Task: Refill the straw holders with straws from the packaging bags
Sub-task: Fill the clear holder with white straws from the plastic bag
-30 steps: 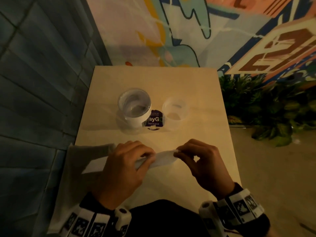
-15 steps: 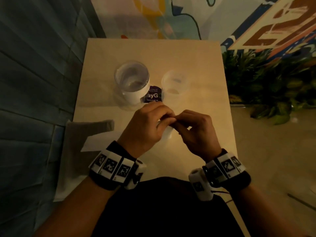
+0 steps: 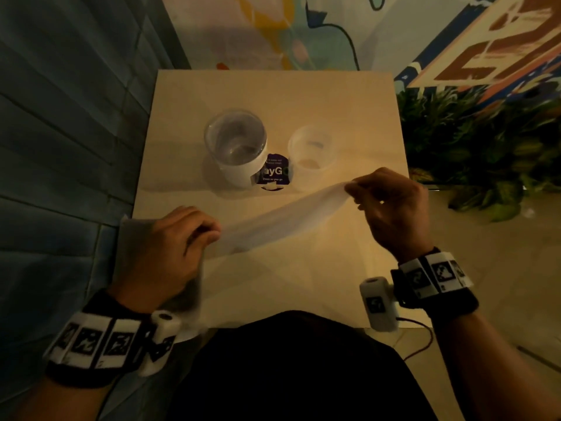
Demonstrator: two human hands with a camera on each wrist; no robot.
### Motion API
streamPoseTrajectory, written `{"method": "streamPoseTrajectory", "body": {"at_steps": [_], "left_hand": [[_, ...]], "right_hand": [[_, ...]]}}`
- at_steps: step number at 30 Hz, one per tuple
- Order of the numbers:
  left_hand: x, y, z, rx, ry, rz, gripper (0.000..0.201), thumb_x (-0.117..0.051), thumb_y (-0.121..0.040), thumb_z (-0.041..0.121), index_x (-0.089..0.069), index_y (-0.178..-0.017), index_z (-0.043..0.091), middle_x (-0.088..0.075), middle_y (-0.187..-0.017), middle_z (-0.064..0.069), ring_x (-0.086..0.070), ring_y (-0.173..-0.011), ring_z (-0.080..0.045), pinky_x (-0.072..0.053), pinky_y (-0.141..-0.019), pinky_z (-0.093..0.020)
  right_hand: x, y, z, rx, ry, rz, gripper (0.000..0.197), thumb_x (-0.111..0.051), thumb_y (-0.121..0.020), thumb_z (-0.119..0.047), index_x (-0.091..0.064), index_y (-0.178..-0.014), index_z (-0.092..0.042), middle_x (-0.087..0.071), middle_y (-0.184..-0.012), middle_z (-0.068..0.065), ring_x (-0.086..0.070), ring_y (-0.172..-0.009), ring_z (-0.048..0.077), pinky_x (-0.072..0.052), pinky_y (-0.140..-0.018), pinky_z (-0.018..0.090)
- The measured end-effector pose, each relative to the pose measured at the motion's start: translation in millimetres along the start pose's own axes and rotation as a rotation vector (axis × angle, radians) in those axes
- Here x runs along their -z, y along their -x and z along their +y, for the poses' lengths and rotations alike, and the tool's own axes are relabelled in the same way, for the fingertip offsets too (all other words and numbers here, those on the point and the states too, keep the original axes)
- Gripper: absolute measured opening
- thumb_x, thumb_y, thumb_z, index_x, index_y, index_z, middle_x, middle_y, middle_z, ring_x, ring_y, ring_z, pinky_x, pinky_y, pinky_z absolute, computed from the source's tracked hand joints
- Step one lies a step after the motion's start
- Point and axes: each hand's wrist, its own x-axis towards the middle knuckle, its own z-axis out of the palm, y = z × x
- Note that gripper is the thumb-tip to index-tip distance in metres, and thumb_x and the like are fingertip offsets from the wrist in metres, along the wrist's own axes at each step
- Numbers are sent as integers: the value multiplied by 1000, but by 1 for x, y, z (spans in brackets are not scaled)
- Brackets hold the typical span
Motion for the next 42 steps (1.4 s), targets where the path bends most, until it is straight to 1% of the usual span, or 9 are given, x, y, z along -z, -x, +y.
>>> {"method": "streamPoseTrajectory", "body": {"at_steps": [11,16,20,22,24,28,31,37,42], "left_hand": [[13,25,3,83,163,-205,22,-60,-85,44,-69,-88,24,-65,-87,14,-64,-82,-8,-50,-73,-27],[-19,1,22,148,209,-235,46,-56,-80,62,-68,-96,20,-66,-86,7,-62,-78,-13,-51,-69,-29],[-32,-7,27,109,260,-278,34,-56,-94,44,-63,-80,13,-60,-69,3,-57,-64,-12,-47,-59,-25],[-32,-5,29,130,281,-218,28,-59,-97,28,-59,-74,12,-57,-64,3,-54,-57,-7,-38,-55,-12],[-31,-4,31,183,264,-107,31,-59,-97,27,-54,-70,14,-54,-59,1,-52,-52,-11,-36,-50,-15],[-33,-2,35,269,298,39,33,-58,-97,22,-52,-67,10,-55,-54,-4,-53,-49,-18,-41,-50,-27],[-34,0,38,338,355,141,32,-56,-99,21,-54,-67,13,-57,-55,-4,-54,-48,-16,-41,-49,-19],[-25,8,49,250,227,405,30,-54,-97,25,-57,-70,11,-56,-53,2,-55,-50,-11,-43,-53,-17],[-64,8,55,98,321,30,25,-55,-97,34,-60,-79,17,-57,-63,4,-56,-57,-10,-44,-55,-22]], "right_hand": [[-8,-8,6,-140,-141,-135,4,-67,-92,-15,-70,-94,-16,-70,-88,3,-70,-73,20,-60,-61,43],[-17,-8,-3,-173,-241,-262,12,-63,-94,-15,-70,-100,-8,-70,-96,6,-71,-83,20,-61,-70,40],[-27,-5,-12,-190,-272,-245,10,-63,-94,-16,-67,-101,-9,-69,-100,7,-71,-82,19,-61,-70,39],[-29,-4,-16,-206,-236,-144,15,-66,-92,-22,-63,-100,-10,-65,-101,7,-71,-78,18,-61,-65,39],[-28,-1,-21,-210,-170,-47,28,-69,-89,-38,-57,-96,-13,-62,-93,6,-68,-71,20,-60,-57,38],[-37,14,-33,-135,-37,-244,44,-72,-79,-56,-49,-88,-19,-57,-70,-1,-56,-57,18,-50,-49,34],[-47,20,-24,-138,186,-397,31,-74,-84,-35,-46,-92,-24,-60,-70,-5,-56,-57,15,-49,-54,35],[-36,12,12,-162,214,-187,9,-66,-89,-13,-58,-87,-18,-60,-68,-9,-59,-58,12,-51,-54,30],[-56,20,66,-336,288,-272,9,-61,-93,-19,-56,-85,-21,-63,-70,-3,-58,-57,14,-43,-51,26]]}}
